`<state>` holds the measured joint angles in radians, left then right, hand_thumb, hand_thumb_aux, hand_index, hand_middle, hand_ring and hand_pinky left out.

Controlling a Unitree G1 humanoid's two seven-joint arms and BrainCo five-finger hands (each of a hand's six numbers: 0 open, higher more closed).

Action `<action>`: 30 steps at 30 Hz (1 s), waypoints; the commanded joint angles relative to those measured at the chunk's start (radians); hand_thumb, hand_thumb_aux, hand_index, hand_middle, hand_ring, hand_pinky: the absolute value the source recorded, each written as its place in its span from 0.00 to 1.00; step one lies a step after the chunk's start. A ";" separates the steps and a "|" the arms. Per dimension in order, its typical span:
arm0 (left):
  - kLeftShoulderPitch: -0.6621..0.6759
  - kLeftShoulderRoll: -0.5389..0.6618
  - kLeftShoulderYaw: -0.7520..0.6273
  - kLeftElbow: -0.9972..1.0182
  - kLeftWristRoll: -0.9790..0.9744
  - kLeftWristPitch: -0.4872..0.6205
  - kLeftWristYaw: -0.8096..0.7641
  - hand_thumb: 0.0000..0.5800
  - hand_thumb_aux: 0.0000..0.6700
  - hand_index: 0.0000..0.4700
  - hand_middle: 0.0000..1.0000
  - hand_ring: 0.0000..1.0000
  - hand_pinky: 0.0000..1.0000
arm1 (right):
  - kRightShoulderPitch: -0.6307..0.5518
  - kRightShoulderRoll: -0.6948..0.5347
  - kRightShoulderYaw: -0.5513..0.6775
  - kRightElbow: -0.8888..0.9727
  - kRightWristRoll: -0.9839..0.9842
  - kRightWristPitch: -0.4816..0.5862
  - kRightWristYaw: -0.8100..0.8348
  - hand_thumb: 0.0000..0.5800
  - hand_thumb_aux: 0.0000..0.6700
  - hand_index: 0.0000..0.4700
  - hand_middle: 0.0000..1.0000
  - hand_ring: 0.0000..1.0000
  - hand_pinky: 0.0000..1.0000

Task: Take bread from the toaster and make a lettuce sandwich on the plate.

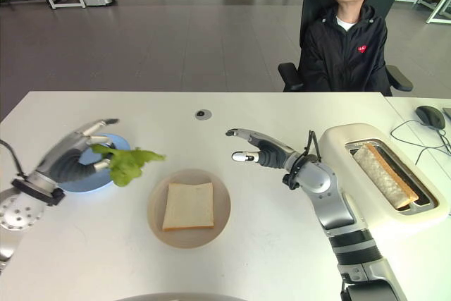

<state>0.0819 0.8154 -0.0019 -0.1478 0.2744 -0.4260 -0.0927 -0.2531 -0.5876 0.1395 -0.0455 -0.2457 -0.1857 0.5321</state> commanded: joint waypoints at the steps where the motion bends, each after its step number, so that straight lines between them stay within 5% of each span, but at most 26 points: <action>1: 0.013 -0.086 -0.121 -0.010 0.019 0.009 -0.091 1.00 1.00 1.00 0.00 0.00 0.00 | -0.019 -0.008 -0.002 0.024 0.006 -0.010 0.011 0.00 0.00 0.00 0.00 0.00 0.00; 15: 0.006 -0.201 -0.232 0.137 0.162 -0.044 -0.122 1.00 1.00 1.00 0.00 0.00 0.00 | -0.021 0.010 0.060 0.028 -0.017 -0.023 0.025 0.00 0.00 0.00 0.00 0.00 0.00; 16: 0.007 -0.203 -0.230 0.136 0.168 -0.043 -0.120 0.95 0.78 0.78 0.00 0.00 0.00 | -0.019 0.011 0.064 0.026 -0.018 -0.024 0.026 0.00 0.00 0.00 0.00 0.00 0.00; 19: 0.009 -0.209 -0.223 0.130 0.177 -0.042 -0.119 0.84 0.60 0.60 0.00 0.00 0.00 | -0.018 0.010 0.071 0.021 -0.020 -0.026 0.028 0.00 0.00 0.00 0.00 0.00 0.00; 24: 0.010 -0.205 -0.195 0.120 0.187 -0.037 -0.108 0.76 0.51 0.51 0.00 0.00 0.00 | -0.006 0.004 0.077 0.009 -0.022 -0.033 0.033 0.00 0.00 0.00 0.00 0.00 0.00; 30: 0.025 -0.199 -0.154 0.074 0.187 -0.028 -0.111 0.80 0.55 0.55 0.00 0.00 0.00 | 0.023 -0.030 0.049 -0.069 -0.018 -0.051 0.042 0.00 0.00 0.00 0.00 0.00 0.00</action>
<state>0.0902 0.6057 -0.1811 -0.0459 0.4527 -0.4647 -0.2015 -0.2480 -0.5870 0.2097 -0.0554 -0.2603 -0.2256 0.5603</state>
